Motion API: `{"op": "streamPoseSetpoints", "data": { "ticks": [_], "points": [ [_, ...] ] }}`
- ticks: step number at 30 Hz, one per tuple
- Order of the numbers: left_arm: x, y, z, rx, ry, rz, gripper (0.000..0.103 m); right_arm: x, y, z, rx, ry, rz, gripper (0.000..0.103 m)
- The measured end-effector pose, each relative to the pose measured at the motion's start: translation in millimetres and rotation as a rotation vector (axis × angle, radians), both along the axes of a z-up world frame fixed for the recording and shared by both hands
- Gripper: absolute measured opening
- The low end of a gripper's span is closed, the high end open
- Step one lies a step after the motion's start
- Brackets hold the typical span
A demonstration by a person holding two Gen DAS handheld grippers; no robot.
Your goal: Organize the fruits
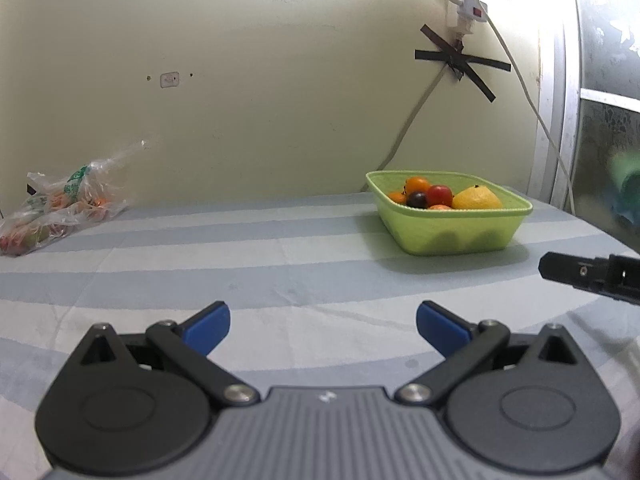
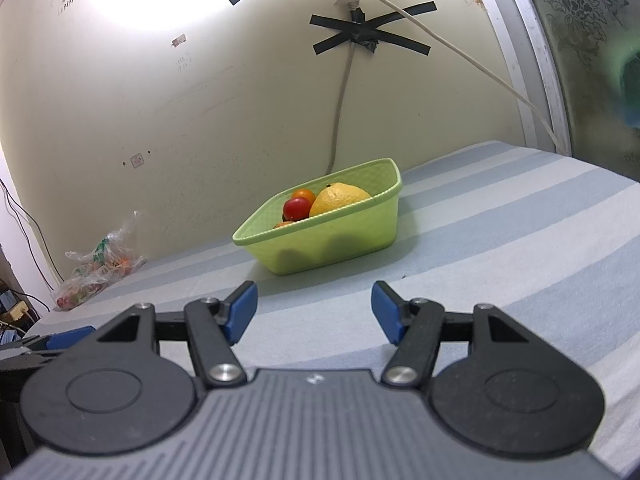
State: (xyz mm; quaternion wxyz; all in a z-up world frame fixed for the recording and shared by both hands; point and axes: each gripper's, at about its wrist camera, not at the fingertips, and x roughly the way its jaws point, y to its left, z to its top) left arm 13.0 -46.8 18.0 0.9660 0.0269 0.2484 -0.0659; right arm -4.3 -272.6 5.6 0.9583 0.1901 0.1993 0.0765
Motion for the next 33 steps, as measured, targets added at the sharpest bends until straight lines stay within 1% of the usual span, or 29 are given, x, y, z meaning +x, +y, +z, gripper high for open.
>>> {"op": "streamPoseSetpoints", "data": {
  "ticks": [3, 14, 29, 33],
  "points": [
    [4.0, -1.3, -3.7, 0.012, 0.036, -0.009, 0.103, 0.0, 0.1, -0.1, 0.000, 0.000, 0.000, 0.065],
    [3.8, 0.4, -5.4, -0.001, 0.051, -0.020, 0.103, -0.7, 0.7, -0.3, -0.001, 0.001, -0.001, 0.065],
    [3.7, 1.3, -5.1, -0.007, 0.050, -0.022, 0.103, -0.6, 1.1, -0.7, -0.002, 0.000, -0.001, 0.065],
    [5.8, 4.0, -4.8, -0.023, 0.063, -0.025, 0.103, -0.8, 0.7, -1.2, -0.001, -0.001, -0.001, 0.065]
  ]
}}
